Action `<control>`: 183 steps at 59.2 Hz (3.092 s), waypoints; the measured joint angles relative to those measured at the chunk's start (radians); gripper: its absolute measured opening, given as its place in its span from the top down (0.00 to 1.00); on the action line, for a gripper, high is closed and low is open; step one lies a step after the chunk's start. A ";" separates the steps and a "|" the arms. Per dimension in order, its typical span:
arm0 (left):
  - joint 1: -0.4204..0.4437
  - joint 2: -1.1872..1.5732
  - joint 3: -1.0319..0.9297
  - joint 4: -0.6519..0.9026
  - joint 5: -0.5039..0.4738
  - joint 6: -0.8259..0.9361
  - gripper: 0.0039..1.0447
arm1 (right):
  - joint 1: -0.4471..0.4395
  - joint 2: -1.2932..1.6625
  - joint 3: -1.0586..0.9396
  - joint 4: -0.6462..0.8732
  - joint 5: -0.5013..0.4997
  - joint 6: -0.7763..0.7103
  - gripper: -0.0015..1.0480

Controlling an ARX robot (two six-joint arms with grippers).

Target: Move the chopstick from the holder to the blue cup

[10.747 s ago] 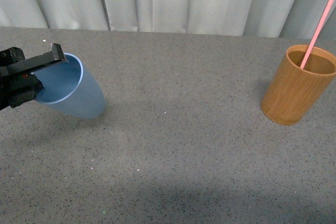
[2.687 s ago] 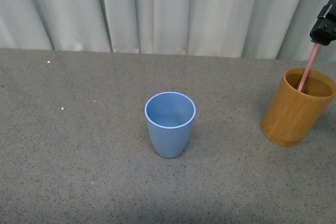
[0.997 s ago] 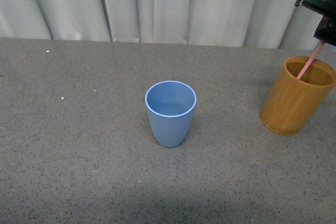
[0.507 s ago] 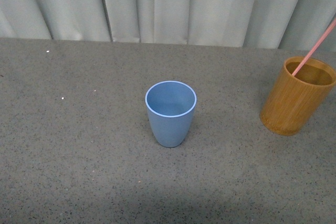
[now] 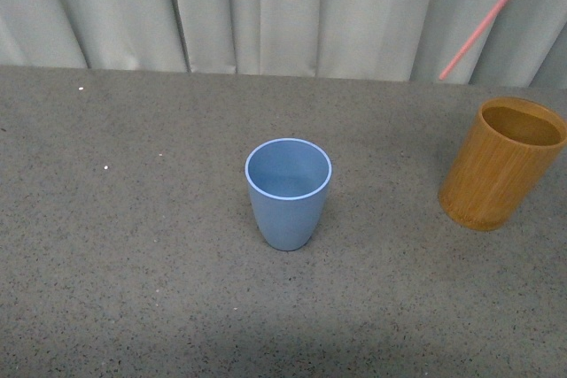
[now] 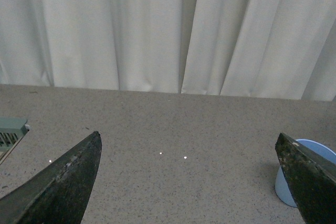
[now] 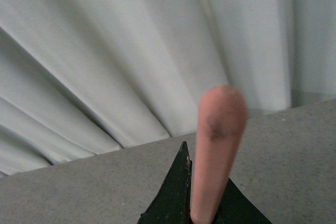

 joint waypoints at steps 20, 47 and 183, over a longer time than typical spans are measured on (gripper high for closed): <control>0.000 0.000 0.000 0.000 0.000 0.000 0.06 | 0.129 0.083 0.032 0.073 0.000 0.065 0.99; 0.000 0.000 0.000 0.000 0.000 0.000 0.06 | 0.223 0.214 0.084 0.098 0.023 0.122 0.99; 0.000 0.000 0.000 0.000 0.000 0.000 0.06 | 0.252 0.257 -0.016 0.217 0.179 0.087 0.14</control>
